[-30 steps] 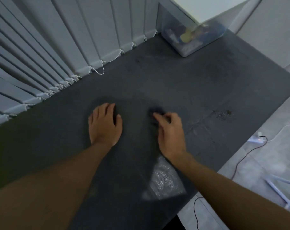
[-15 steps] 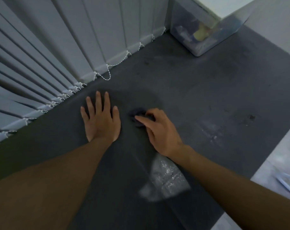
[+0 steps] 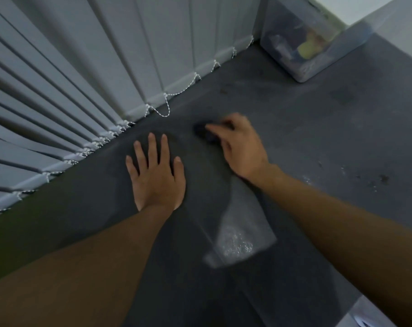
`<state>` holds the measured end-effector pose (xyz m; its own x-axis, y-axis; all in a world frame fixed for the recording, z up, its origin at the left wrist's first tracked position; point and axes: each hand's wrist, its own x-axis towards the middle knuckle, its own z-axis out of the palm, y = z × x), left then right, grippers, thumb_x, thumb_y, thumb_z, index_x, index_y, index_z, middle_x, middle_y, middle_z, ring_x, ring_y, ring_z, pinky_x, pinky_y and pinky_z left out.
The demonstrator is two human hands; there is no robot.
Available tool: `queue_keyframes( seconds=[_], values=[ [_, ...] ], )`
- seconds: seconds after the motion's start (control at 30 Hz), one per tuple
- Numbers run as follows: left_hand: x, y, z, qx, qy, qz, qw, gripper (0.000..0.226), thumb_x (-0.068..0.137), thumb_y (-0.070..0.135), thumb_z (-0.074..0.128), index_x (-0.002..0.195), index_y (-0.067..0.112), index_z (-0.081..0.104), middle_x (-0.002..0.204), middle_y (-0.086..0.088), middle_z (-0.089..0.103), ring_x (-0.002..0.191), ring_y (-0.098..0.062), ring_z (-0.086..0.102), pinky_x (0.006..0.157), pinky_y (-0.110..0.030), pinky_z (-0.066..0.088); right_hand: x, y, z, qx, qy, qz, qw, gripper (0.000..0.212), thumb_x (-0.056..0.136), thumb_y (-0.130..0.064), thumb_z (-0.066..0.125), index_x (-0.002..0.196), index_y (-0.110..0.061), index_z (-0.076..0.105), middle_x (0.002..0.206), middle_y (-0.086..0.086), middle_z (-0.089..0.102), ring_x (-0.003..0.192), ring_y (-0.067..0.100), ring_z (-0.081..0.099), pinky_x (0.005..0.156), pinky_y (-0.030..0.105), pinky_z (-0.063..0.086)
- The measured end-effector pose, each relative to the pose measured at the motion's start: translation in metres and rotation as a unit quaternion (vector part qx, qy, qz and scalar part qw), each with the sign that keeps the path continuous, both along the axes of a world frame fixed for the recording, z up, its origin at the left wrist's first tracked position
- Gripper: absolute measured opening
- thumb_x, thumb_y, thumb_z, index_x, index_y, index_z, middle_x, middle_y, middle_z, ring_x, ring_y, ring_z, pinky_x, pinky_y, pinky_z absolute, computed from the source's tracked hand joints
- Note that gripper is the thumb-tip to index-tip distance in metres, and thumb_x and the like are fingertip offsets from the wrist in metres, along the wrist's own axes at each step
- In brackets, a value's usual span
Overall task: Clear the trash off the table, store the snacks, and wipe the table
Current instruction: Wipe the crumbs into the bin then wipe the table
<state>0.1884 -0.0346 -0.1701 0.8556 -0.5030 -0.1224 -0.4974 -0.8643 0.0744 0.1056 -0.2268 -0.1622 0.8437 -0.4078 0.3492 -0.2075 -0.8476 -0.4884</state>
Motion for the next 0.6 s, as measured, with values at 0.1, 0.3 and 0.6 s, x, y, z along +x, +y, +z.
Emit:
queue_keyframes(
  seconds=[0.1,0.3,0.6],
  values=[
    [0.000,0.000,0.000,-0.001,0.001,-0.001,1.000,0.064,0.102,0.050,0.011,0.160,0.029,-0.005,0.168,0.004,-0.008,0.154,-0.027,-0.011,0.124,-0.053,-0.001,0.023,-0.016,0.001,0.044,-0.008,-0.166,0.985,0.039,0.089,-0.005,0.049,0.119,-0.017,0.071,0.106,0.018,0.057,0.093,0.036,0.056,0.079,0.045,0.052],
    [0.000,0.000,0.000,0.009,0.003,-0.001,1.000,0.064,0.101,0.050,0.009,0.159,0.029,-0.008,0.168,0.003,-0.011,0.154,-0.028,-0.012,0.123,-0.053,-0.001,0.021,0.000,0.001,-0.028,0.005,0.120,0.992,0.039,0.096,-0.017,0.041,0.118,-0.017,0.073,0.110,0.016,0.061,0.092,0.034,0.057,0.084,0.040,0.048],
    [0.000,0.000,-0.001,0.002,-0.002,-0.002,1.000,0.065,0.100,0.051,0.008,0.160,0.029,-0.005,0.168,0.003,-0.007,0.154,-0.028,-0.009,0.124,-0.053,0.000,0.060,-0.033,0.000,0.016,-0.017,-0.092,0.996,0.040,0.089,-0.012,0.044,0.115,-0.019,0.074,0.108,0.014,0.060,0.097,0.033,0.054,0.085,0.032,0.043]
  ],
)
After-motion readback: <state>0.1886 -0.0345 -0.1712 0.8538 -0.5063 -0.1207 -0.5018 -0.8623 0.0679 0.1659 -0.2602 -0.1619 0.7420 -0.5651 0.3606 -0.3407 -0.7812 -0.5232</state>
